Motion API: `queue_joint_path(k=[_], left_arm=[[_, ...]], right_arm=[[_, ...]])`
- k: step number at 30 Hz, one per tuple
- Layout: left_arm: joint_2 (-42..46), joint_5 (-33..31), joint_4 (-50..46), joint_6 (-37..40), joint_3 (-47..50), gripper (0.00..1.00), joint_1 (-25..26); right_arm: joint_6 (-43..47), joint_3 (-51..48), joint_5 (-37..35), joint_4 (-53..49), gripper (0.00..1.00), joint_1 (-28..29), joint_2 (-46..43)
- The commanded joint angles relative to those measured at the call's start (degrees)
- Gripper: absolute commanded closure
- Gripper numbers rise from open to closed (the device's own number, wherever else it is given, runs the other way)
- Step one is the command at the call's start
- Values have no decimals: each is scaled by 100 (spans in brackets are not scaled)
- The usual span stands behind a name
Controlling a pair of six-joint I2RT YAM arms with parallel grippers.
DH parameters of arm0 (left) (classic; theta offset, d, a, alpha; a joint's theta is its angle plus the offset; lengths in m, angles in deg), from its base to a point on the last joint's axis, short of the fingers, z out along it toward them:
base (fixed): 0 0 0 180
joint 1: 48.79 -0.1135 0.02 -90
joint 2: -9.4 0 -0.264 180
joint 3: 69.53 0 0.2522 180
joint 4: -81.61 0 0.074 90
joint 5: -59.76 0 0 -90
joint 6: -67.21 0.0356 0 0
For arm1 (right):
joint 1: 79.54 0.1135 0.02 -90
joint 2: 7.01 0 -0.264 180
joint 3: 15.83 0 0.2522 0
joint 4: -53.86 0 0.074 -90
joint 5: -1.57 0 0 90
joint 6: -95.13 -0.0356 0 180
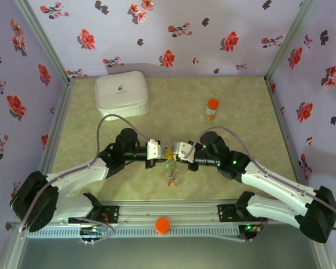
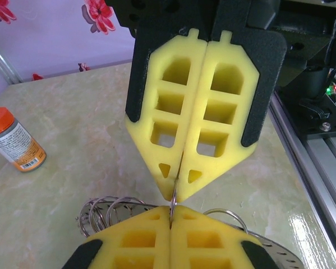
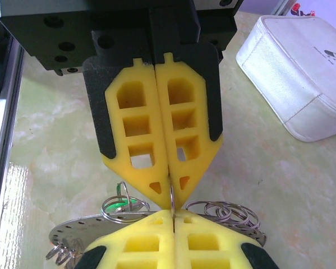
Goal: Put the keys on the keyring
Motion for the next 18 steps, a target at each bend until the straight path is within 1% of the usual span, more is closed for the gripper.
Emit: queue_joint_path(k=[1,2,3,4,6,7,9,10,12,15,18], left_arm=[[29,22,475,-95,-53,100,80],[54,-38,474,-96,-36,100,80],[86,-152,475,-122,-6,100,80],[147,-318,509,-165,41,100,84],[272,-691,604,-238,132,100,79],[351,-966,631,-304,176,100,82],[494,-1513,633,-495,210,100,80],[560,-1887,652,-599,231,100,80],[734,-2406,685,-864,308,100,64],[974,-2834,454,-1183,345,100,36],[1164,-3238,220,-1432,361,100,28]], right_arm=[[-123,70,239,371,100,43,-6],[-184,16,82,447,94,30,-79],[-277,-91,-94,571,82,-11,-221],[-429,-233,-231,720,73,-112,-394],[-863,-531,-418,1076,62,-388,-781],[-1118,-691,-583,1262,59,-511,-969],[-1505,-858,-907,1366,56,-654,-1236],[-1638,-889,-1086,1335,56,-678,-1305],[-1788,-852,-1234,1180,58,-678,-1276],[-2151,-730,-1324,1140,60,-678,-1088],[-2426,-650,-1297,1387,62,-679,-780]])
